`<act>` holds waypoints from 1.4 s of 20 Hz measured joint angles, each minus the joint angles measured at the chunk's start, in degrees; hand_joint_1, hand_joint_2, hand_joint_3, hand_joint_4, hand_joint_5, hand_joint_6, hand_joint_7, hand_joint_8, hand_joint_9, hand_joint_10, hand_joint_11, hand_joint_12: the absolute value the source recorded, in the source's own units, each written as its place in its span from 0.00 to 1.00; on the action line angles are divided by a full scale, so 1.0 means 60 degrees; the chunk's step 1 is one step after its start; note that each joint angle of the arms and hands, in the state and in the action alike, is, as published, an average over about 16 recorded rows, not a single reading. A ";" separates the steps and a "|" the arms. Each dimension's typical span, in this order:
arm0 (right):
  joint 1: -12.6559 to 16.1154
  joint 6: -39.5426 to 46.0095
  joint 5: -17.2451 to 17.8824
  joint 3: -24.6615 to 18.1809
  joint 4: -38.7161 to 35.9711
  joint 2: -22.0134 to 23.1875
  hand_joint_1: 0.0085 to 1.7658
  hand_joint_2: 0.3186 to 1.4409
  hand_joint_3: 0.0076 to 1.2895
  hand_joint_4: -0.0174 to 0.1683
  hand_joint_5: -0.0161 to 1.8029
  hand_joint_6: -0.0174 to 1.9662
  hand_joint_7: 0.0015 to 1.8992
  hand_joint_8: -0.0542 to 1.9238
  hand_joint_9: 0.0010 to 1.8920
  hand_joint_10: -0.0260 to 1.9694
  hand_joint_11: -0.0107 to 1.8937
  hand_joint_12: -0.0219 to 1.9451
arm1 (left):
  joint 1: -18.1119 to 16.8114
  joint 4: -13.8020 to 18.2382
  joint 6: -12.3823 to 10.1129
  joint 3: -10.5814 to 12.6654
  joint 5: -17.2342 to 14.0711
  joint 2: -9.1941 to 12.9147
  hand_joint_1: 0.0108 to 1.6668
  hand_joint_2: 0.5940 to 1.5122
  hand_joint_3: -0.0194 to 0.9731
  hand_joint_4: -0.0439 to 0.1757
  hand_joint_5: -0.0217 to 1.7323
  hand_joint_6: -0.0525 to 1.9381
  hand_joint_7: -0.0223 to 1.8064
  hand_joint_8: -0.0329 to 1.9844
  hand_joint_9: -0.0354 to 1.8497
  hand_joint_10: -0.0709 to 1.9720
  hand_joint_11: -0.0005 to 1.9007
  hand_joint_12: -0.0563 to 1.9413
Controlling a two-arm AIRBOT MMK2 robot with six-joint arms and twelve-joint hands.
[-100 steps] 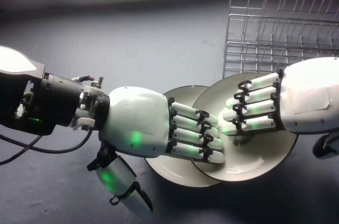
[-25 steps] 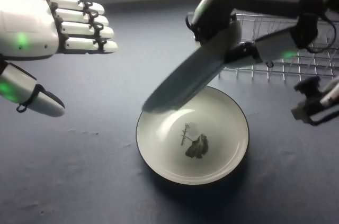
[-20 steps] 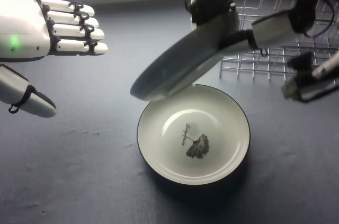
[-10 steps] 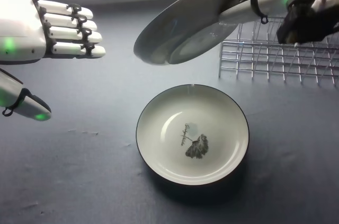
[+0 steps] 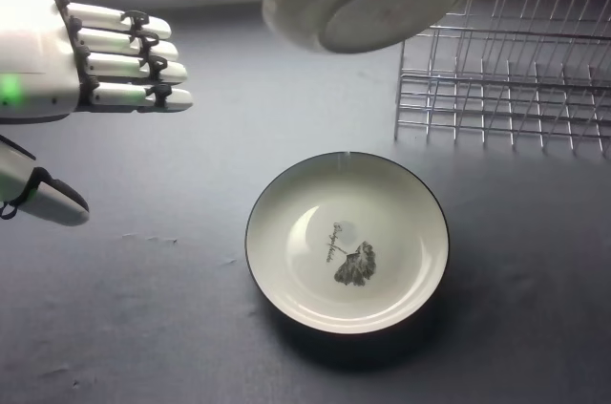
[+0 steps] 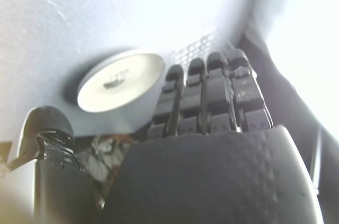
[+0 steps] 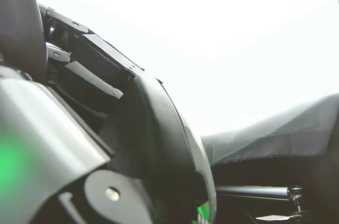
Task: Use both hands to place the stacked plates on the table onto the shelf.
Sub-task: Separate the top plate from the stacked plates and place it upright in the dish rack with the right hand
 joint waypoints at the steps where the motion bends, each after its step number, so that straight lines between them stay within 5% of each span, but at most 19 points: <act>1: 0.0035 -0.0002 -0.0030 0.0053 0.0146 0.0001 0.79 0.60 0.00 0.06 0.55 0.40 0.59 0.39 0.55 0.50 0.47 0.52 | -0.0006 0.0008 0.0008 -0.0024 -0.0011 0.0024 0.00 0.51 0.04 0.21 0.02 0.03 0.02 0.02 0.03 0.04 0.01 0.03; 15: 0.0269 -0.0008 -0.0478 0.0437 0.1426 0.0183 0.79 0.60 0.00 0.05 0.55 0.39 0.59 0.39 0.55 0.50 0.47 0.51 | -0.0134 0.0276 0.0018 -0.0256 -0.0099 0.0200 0.00 0.51 0.04 0.21 0.02 0.03 0.02 0.02 0.03 0.04 0.01 0.03; 28: 0.0167 0.0050 -0.1100 0.0895 0.1243 0.0492 0.79 0.60 0.00 0.05 0.55 0.40 0.60 0.37 0.55 0.50 0.47 0.52 | -0.0169 0.0320 0.0017 -0.0421 -0.0120 0.0234 0.00 0.51 0.04 0.21 0.02 0.03 0.02 0.02 0.03 0.04 0.01 0.03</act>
